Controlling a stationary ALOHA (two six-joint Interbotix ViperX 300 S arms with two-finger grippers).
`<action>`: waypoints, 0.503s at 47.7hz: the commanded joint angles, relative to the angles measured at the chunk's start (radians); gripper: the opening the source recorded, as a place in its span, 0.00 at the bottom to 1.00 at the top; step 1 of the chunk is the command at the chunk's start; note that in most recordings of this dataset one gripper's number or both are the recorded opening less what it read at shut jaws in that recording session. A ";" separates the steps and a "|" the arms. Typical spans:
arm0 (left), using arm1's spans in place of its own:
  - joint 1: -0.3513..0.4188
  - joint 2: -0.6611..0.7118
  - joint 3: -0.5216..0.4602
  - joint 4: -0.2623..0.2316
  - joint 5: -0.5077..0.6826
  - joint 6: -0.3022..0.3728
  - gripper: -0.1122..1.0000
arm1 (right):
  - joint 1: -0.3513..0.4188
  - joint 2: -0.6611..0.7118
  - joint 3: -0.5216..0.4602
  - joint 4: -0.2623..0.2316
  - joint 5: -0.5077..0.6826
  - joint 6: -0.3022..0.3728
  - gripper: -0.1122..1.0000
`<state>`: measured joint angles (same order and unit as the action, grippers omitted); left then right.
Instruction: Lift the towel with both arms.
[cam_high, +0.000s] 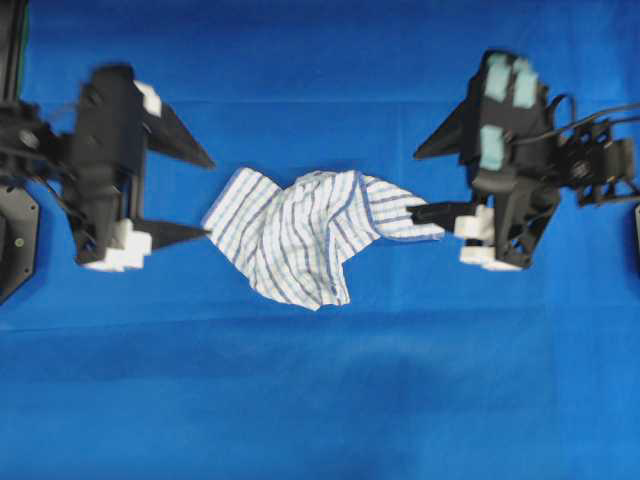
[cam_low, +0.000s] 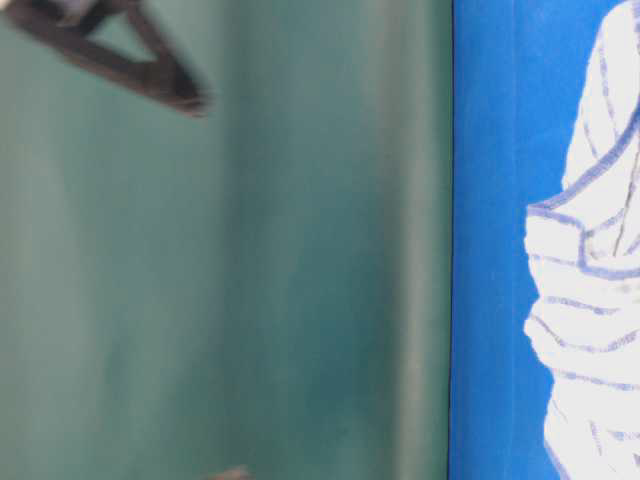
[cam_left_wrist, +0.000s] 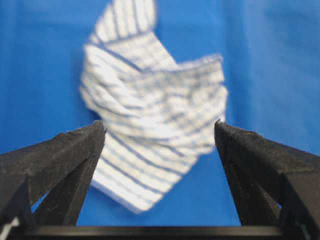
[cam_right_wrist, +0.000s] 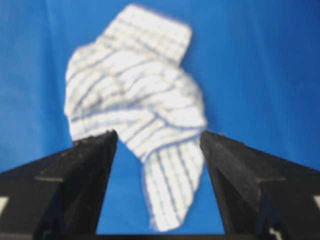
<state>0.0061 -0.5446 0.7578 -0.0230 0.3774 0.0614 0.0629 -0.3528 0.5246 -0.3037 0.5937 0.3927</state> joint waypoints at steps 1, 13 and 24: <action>-0.020 0.031 0.015 -0.002 -0.048 -0.008 0.94 | 0.008 0.020 0.032 0.002 -0.066 0.014 0.70; -0.038 0.173 0.083 -0.003 -0.149 -0.012 0.94 | 0.012 0.160 0.083 0.002 -0.153 0.017 0.70; -0.040 0.305 0.141 -0.002 -0.307 -0.012 0.94 | 0.006 0.305 0.095 0.000 -0.193 0.017 0.70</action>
<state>-0.0291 -0.2669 0.8974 -0.0245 0.1166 0.0460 0.0706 -0.0690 0.6243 -0.3037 0.4249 0.4080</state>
